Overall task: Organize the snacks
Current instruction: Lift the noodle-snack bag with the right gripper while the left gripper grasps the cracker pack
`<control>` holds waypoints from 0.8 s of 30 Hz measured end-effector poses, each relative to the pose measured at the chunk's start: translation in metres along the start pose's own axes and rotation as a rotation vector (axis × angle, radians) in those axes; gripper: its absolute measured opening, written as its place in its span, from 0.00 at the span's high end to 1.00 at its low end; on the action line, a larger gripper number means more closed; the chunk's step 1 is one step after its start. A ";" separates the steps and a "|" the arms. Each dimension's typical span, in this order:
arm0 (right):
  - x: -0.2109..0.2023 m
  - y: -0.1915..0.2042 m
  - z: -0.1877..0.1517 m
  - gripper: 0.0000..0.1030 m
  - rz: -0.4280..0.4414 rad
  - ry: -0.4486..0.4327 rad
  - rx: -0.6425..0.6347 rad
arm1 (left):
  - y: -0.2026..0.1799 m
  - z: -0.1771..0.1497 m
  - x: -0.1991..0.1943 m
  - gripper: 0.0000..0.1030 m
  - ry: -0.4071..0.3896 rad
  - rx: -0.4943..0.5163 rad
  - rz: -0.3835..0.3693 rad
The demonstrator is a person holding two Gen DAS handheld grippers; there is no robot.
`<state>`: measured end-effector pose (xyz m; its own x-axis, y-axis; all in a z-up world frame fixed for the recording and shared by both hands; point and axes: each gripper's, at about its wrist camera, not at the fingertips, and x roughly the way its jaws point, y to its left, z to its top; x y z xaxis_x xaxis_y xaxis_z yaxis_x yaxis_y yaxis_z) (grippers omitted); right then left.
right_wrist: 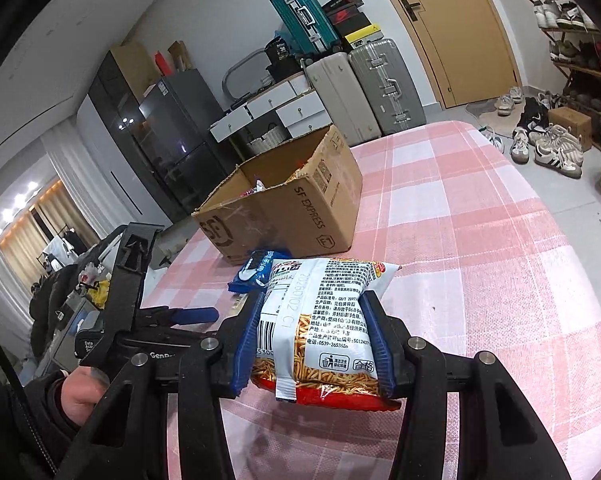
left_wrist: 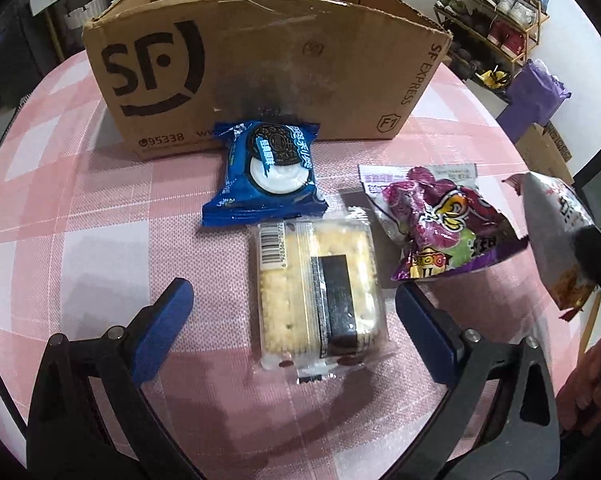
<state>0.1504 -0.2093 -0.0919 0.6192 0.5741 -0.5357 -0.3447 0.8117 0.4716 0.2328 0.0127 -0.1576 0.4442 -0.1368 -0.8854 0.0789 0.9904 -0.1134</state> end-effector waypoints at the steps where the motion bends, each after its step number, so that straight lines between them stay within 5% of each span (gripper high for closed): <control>1: 0.000 0.000 0.000 0.52 0.000 -0.002 0.002 | -0.002 0.001 0.002 0.02 0.000 0.002 0.008; 5: -0.001 -0.003 0.000 0.52 0.001 -0.005 0.010 | -0.005 0.002 0.001 0.17 -0.015 0.022 0.014; 7: -0.002 -0.003 -0.001 0.52 0.003 0.001 0.010 | -0.008 0.001 -0.003 0.45 -0.022 0.045 -0.017; 11: -0.002 -0.002 -0.001 0.52 -0.002 0.000 0.009 | -0.009 -0.002 -0.011 0.46 -0.008 0.063 -0.069; 24: -0.024 0.033 -0.004 0.52 -0.014 -0.038 -0.054 | 0.011 -0.034 -0.079 0.46 -0.089 0.064 -0.079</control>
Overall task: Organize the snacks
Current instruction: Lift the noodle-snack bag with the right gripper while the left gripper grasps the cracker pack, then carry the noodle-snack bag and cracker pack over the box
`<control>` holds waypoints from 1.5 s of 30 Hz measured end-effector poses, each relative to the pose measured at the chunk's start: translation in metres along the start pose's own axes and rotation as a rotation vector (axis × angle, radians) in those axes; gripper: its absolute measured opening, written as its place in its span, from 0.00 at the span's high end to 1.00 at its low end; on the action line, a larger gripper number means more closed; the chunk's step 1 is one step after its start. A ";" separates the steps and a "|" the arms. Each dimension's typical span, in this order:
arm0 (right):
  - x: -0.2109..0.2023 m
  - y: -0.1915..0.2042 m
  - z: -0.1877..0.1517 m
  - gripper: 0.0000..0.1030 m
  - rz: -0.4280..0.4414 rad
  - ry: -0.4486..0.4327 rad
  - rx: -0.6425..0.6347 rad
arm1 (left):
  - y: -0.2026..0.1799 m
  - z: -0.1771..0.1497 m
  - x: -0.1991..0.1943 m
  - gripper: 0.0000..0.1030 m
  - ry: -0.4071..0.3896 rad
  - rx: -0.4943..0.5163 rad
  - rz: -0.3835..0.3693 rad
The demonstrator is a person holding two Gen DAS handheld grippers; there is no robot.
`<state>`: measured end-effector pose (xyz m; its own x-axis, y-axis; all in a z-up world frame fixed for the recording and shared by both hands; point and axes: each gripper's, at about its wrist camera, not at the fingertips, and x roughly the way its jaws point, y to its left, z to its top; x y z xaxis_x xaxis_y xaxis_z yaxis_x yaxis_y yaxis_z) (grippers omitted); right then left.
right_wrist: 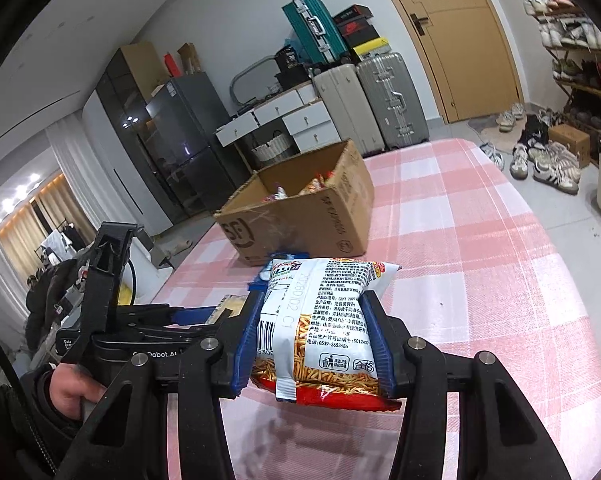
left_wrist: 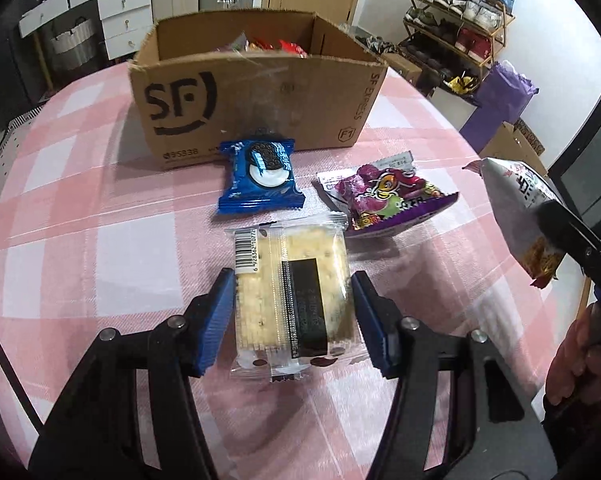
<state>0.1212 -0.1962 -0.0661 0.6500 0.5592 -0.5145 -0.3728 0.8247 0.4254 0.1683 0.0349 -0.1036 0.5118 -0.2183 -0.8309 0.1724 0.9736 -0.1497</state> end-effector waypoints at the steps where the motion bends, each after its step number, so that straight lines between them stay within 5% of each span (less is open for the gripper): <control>1: -0.002 0.004 0.000 0.52 0.002 -0.002 -0.007 | 0.001 -0.002 -0.006 0.46 -0.008 0.000 -0.001; 10: -0.018 0.037 -0.002 0.52 0.016 -0.030 -0.033 | 0.010 -0.012 -0.052 0.46 -0.091 -0.027 -0.015; 21: -0.040 0.072 0.012 0.52 0.075 -0.071 -0.073 | 0.030 -0.011 -0.146 0.46 -0.297 -0.095 -0.061; 37: -0.026 0.093 0.079 0.52 0.088 -0.110 -0.130 | 0.068 0.044 -0.200 0.46 -0.346 -0.150 -0.069; 45: -0.001 0.090 0.126 0.52 0.094 -0.105 -0.148 | 0.078 0.102 -0.180 0.46 -0.286 -0.147 -0.061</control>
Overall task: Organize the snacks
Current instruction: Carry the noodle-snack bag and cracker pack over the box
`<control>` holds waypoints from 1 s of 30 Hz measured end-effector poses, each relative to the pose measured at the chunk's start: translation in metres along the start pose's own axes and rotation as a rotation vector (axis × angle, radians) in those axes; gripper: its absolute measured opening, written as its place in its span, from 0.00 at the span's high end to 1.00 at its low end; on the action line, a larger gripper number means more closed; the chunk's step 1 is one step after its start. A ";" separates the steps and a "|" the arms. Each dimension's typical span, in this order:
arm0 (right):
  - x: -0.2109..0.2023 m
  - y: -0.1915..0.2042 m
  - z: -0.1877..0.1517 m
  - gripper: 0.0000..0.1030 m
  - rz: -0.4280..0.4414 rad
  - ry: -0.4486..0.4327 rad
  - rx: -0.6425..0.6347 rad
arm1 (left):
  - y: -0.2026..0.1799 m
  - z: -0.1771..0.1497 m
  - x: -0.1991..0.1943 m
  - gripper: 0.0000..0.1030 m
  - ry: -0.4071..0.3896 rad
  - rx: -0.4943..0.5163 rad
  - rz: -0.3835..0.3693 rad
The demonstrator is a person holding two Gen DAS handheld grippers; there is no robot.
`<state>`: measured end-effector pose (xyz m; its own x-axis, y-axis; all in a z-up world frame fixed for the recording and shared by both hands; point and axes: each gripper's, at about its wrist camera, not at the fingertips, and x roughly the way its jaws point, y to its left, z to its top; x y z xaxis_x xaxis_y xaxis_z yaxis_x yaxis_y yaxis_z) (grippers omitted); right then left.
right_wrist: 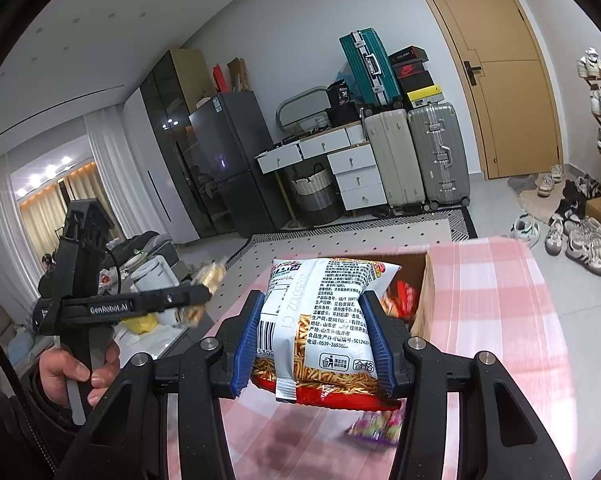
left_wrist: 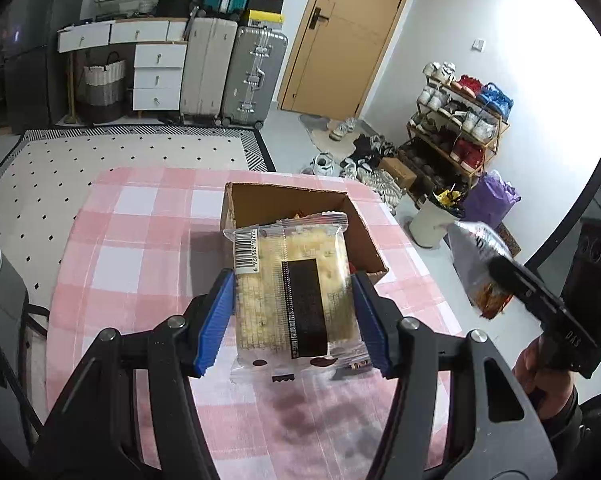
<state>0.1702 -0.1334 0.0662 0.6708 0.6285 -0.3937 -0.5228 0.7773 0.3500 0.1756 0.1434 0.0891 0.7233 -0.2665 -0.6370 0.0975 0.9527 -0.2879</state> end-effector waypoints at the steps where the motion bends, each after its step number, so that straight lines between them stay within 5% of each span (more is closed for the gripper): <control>1: 0.004 -0.001 0.006 0.52 0.003 0.000 -0.005 | -0.002 0.007 0.004 0.46 -0.002 0.002 0.008; 15: 0.074 -0.026 0.066 0.52 0.002 0.021 -0.025 | -0.015 0.085 0.107 0.46 0.078 0.060 0.029; 30: 0.163 -0.083 0.036 0.52 -0.044 0.124 0.024 | 0.003 0.082 0.232 0.46 0.224 0.044 -0.017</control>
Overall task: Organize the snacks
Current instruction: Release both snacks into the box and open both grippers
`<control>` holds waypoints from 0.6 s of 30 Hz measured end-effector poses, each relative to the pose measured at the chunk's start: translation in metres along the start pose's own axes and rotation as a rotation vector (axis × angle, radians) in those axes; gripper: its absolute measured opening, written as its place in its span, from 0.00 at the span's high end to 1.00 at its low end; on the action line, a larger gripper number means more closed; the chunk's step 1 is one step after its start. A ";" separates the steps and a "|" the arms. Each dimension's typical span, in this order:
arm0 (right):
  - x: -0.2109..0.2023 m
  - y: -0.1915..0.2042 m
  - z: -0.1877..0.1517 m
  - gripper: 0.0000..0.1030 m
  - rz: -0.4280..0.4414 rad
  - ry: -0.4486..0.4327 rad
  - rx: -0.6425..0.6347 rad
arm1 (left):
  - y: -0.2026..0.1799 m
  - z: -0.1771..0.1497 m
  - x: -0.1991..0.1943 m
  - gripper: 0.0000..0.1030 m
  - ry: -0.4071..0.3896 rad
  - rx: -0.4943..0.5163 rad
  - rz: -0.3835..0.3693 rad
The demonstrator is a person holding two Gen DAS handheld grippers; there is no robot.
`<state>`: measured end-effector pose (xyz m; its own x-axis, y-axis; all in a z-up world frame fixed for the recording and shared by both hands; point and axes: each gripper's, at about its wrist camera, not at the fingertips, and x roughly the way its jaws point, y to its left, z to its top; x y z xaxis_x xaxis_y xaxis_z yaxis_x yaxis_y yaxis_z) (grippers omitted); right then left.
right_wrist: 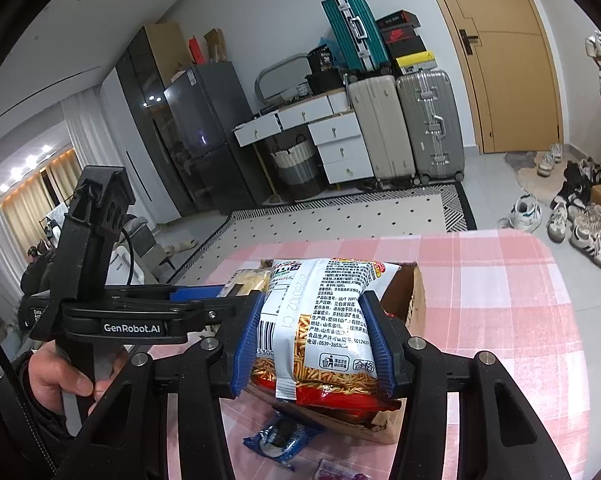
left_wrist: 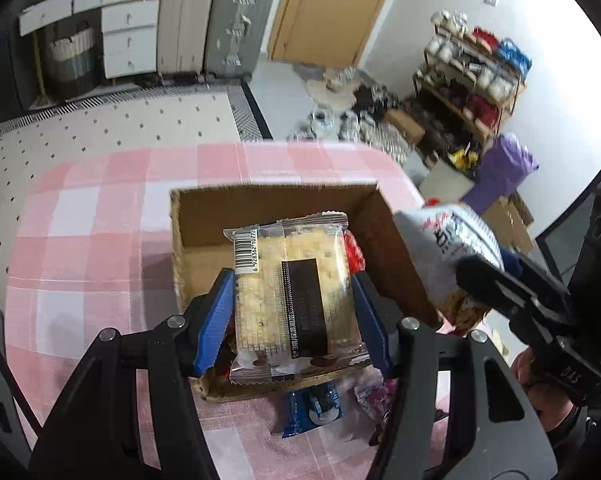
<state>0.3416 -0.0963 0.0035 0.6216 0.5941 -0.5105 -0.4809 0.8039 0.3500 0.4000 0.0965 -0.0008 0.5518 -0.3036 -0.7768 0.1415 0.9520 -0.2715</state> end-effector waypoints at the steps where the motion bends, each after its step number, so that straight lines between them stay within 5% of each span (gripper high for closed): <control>1: 0.004 -0.003 0.000 0.52 -0.003 0.003 0.000 | 0.000 0.001 0.006 0.46 0.006 0.001 -0.006; 5: 0.023 -0.013 0.000 0.52 0.000 0.007 0.024 | 0.003 0.010 0.032 0.46 0.027 -0.017 -0.017; 9: 0.037 -0.018 -0.002 0.35 0.047 -0.005 0.000 | 0.011 0.006 0.054 0.23 0.106 -0.018 -0.026; 18: -0.005 -0.020 -0.012 0.25 0.019 -0.083 0.025 | 0.001 -0.007 0.024 0.23 -0.004 -0.008 0.028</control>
<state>0.3407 -0.1156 -0.0109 0.6623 0.6084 -0.4373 -0.4778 0.7925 0.3790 0.4075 0.0901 -0.0243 0.5588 -0.2764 -0.7818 0.1197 0.9598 -0.2538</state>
